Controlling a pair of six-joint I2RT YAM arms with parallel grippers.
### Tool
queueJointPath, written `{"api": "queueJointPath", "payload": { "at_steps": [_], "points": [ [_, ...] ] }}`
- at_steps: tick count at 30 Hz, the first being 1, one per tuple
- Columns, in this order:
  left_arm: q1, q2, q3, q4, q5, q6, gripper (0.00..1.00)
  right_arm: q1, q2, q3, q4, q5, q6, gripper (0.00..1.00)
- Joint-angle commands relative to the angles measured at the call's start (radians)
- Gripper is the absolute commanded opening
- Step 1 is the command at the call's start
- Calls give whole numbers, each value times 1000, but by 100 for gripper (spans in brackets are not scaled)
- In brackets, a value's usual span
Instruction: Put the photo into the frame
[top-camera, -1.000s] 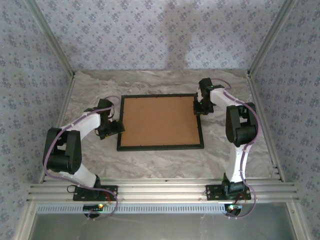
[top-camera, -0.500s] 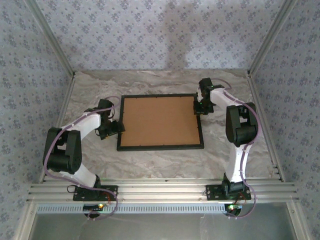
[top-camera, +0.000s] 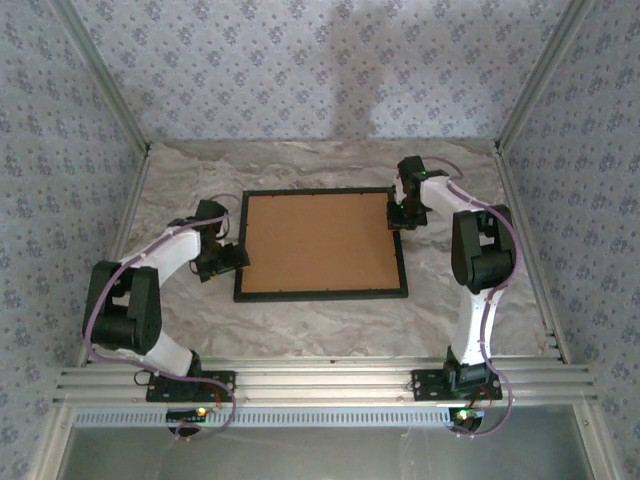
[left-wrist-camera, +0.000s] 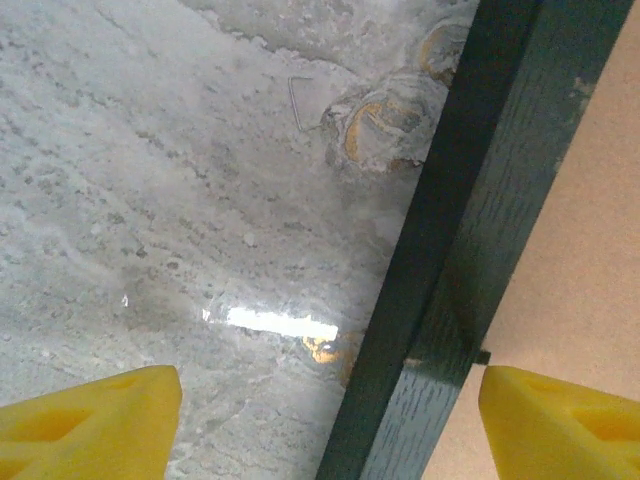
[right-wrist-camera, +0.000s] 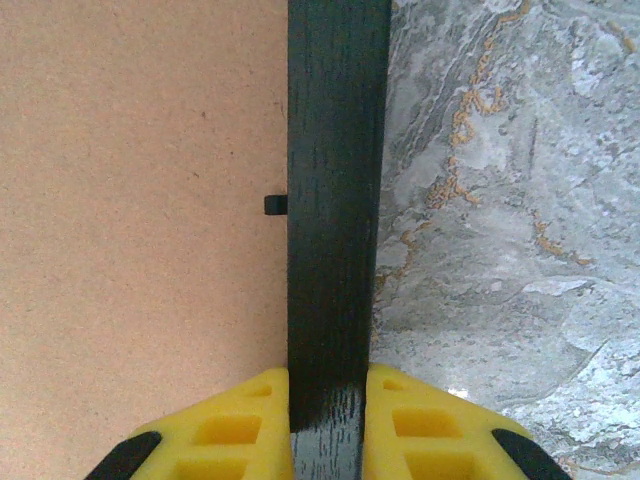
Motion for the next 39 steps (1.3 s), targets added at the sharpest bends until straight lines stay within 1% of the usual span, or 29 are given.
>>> {"api": "queueJointPath", "payload": {
  "at_steps": [1, 11, 16, 25, 31, 36, 39],
  "points": [
    [-3, -43, 17, -53, -13, -4, 79, 8, 20, 6, -33, -24, -1, 18],
    [-2, -21, -1, -43, -18, -3, 79, 10, 25, 0, -28, -26, -1, 18],
    [-2, 21, -14, 11, -11, -9, 79, 10, 25, -6, -22, -28, -1, 18],
    [-2, 142, -45, 87, 3, -9, 78, 11, 19, -16, -21, -29, 1, 18],
    [-5, 114, -56, 63, 4, -9, 78, 8, 19, -19, -18, -32, -1, 18],
    [-3, 16, -11, 47, 12, -22, 79, 5, 23, 10, -33, -23, -13, 18],
    [5, -32, 0, 85, 52, -37, 82, -3, 27, 44, -38, -24, -31, 19]
  ]
}}
